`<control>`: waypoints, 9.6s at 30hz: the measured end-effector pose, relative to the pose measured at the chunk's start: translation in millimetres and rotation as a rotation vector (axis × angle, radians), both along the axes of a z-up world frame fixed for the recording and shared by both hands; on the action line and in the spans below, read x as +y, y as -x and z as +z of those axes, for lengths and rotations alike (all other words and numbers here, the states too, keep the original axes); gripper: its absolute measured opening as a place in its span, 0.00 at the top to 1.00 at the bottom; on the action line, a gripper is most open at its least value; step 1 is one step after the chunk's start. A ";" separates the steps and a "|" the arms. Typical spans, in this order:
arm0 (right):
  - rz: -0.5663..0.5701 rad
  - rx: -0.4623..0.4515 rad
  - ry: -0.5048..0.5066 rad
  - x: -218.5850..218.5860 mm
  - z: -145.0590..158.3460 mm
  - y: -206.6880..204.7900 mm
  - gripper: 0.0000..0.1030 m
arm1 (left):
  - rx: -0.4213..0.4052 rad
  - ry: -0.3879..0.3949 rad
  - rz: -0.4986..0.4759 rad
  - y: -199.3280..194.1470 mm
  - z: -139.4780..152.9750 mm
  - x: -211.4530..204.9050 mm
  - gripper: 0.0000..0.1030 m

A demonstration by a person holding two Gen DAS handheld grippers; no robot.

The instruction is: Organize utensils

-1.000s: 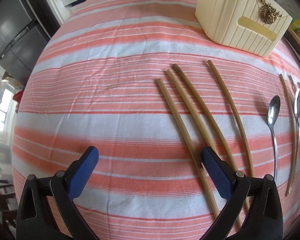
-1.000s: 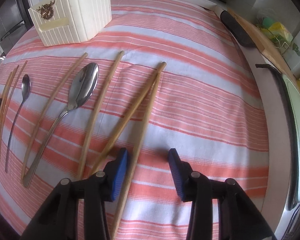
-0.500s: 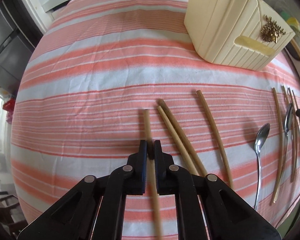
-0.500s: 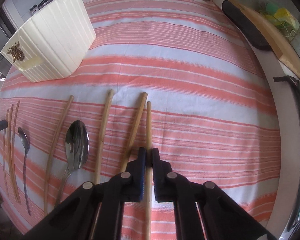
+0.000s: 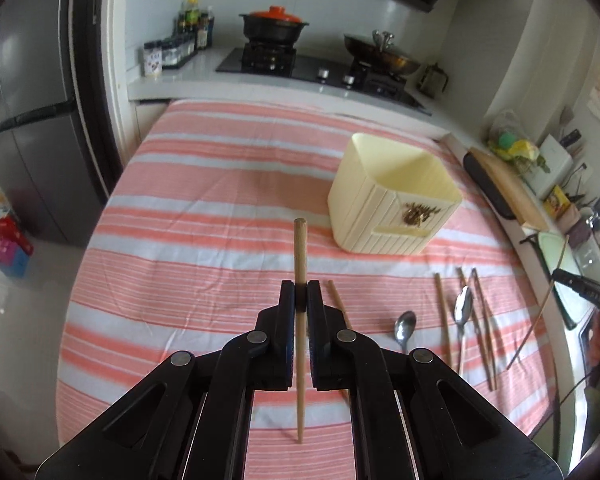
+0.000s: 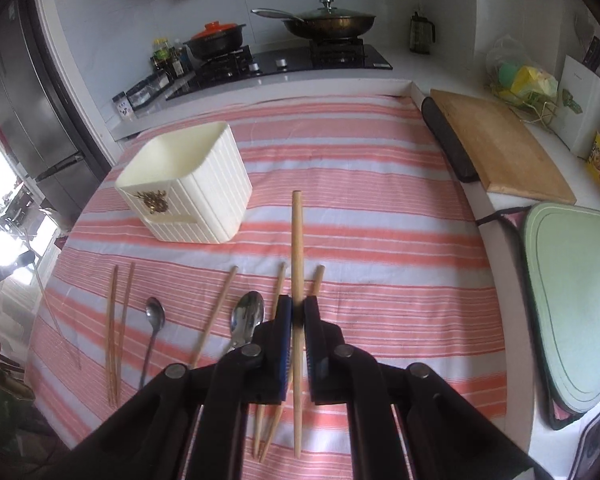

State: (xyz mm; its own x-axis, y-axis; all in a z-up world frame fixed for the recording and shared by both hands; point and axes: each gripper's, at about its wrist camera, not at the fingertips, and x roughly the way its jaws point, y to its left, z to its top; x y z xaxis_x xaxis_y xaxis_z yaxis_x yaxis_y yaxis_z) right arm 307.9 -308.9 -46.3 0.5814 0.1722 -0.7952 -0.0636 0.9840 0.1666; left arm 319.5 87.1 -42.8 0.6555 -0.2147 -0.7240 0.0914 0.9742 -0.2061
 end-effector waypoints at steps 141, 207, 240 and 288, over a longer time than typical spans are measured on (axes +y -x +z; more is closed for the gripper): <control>-0.328 -0.048 0.183 -12.7 -154.1 142.5 0.26 | 0.168 -0.181 0.167 17.4 -162.8 -59.6 0.01; 0.044 0.272 0.153 38.9 -150.5 -120.9 0.92 | 0.365 -0.113 -0.060 -83.8 -151.2 -22.9 0.93; 0.002 -0.449 -0.037 42.5 102.1 63.3 0.94 | -0.252 0.051 -0.123 46.5 80.4 -24.7 0.96; 0.091 -0.417 0.031 93.7 92.8 -60.3 0.35 | -0.089 -0.079 -0.031 -65.1 51.0 -13.4 0.21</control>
State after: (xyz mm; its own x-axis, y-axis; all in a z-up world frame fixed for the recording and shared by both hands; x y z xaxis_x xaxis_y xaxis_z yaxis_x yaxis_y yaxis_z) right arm 368.2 -215.2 46.5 0.8378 0.2175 -0.5009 -0.2061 0.9754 0.0787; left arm 384.6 73.7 8.2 0.7120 -0.1804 -0.6787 0.1361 0.9836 -0.1186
